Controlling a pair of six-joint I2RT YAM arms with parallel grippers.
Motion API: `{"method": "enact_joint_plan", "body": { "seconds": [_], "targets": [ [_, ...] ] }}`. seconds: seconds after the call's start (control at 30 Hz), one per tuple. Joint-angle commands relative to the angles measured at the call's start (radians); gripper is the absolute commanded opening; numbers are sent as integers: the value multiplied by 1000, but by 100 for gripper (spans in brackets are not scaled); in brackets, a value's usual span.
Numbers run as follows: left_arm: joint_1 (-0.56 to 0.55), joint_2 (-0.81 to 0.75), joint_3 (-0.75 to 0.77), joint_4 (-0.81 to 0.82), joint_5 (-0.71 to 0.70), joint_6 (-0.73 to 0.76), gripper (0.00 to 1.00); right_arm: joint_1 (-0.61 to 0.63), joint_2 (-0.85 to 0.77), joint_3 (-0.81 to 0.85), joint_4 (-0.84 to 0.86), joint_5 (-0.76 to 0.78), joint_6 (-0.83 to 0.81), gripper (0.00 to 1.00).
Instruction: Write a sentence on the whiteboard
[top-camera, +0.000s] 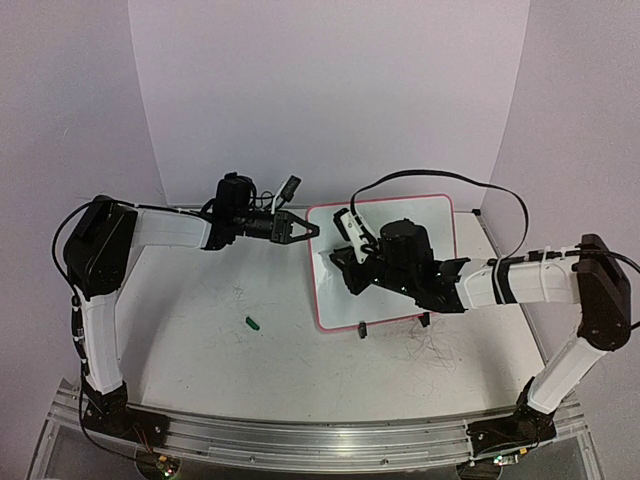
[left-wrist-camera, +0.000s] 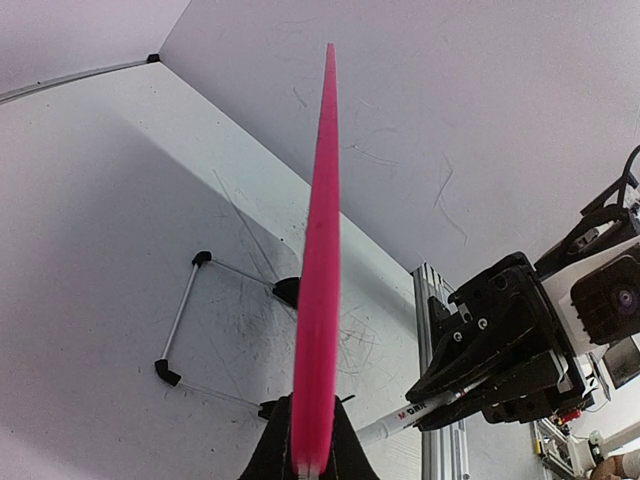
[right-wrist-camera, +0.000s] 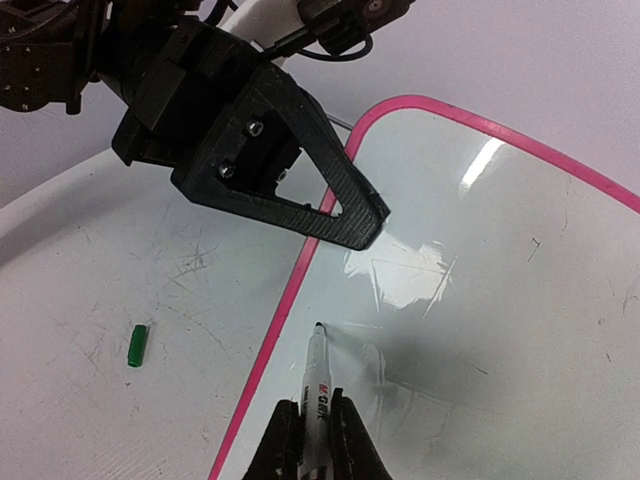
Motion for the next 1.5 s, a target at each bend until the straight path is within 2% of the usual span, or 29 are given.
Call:
{"method": "enact_joint_plan", "body": {
  "seconds": [0.0,1.47],
  "targets": [
    [-12,3,0,6,-8,3,0,2,11,39,34,30,11,0],
    [-12,2,4,9,-10,-3,0,24,-20,-56,10,25,70,0]
  ]
}}
